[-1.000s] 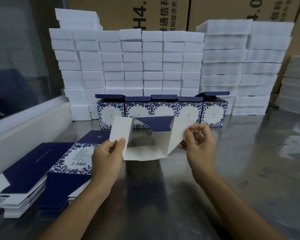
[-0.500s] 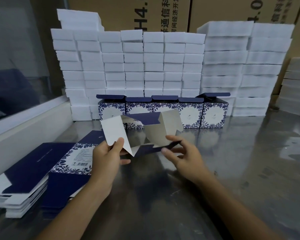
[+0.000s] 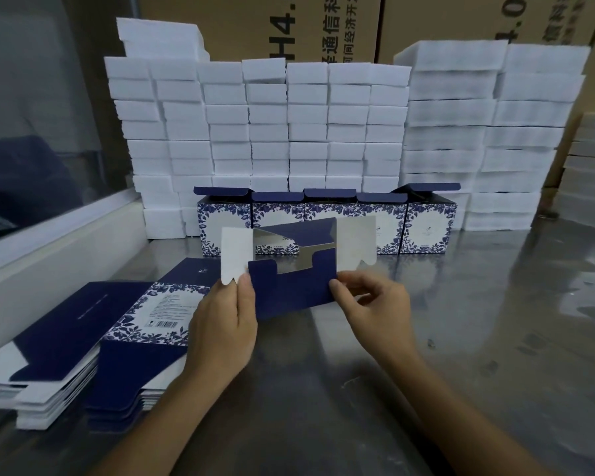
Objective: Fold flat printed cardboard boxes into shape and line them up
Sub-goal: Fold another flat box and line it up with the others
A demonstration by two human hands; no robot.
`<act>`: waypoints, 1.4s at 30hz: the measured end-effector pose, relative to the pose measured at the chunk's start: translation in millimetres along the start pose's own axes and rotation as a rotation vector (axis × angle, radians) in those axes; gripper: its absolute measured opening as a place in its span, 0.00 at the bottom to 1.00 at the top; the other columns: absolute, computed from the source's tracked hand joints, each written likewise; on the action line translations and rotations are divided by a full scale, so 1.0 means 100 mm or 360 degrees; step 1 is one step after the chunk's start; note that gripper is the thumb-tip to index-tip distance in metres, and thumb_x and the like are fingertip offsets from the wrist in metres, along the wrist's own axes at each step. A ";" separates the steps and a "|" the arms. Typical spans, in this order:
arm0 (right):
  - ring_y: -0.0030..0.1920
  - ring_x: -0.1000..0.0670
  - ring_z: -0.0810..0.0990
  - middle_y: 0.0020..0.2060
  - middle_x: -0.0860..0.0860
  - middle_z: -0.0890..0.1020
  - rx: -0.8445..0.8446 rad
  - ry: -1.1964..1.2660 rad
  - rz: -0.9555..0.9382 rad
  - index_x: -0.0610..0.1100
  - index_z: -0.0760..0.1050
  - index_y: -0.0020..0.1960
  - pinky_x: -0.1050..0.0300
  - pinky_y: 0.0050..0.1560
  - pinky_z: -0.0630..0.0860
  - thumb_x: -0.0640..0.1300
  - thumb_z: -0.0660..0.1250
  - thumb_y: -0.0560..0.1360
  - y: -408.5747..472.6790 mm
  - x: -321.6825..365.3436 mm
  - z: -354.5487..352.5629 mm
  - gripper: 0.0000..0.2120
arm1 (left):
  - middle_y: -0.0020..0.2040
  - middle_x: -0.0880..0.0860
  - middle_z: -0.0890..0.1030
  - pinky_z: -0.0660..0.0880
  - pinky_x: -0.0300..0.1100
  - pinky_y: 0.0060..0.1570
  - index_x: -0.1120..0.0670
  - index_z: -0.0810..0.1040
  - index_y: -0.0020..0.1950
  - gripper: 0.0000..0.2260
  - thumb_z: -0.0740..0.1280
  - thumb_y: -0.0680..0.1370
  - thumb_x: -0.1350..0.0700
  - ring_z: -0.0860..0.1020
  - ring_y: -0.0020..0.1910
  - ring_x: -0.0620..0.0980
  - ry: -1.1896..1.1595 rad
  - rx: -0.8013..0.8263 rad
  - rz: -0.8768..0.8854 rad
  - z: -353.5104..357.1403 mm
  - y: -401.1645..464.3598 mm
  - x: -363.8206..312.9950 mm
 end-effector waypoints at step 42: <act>0.23 0.56 0.71 0.21 0.51 0.76 0.0590 0.0176 0.0441 0.45 0.73 0.27 0.62 0.29 0.70 0.49 0.65 0.81 -0.32 -0.21 0.67 0.24 | 0.36 0.47 0.83 0.82 0.49 0.41 0.45 0.77 0.26 0.15 0.63 0.72 0.48 0.81 0.31 0.46 -0.0575 0.0673 -0.0835 0.50 -0.33 0.06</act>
Point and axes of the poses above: each hand's wrist, its own y-axis towards the middle knuckle, its own z-axis out of the palm, x = y × z, the point moved 10 cm from there along y, towards the middle knuckle
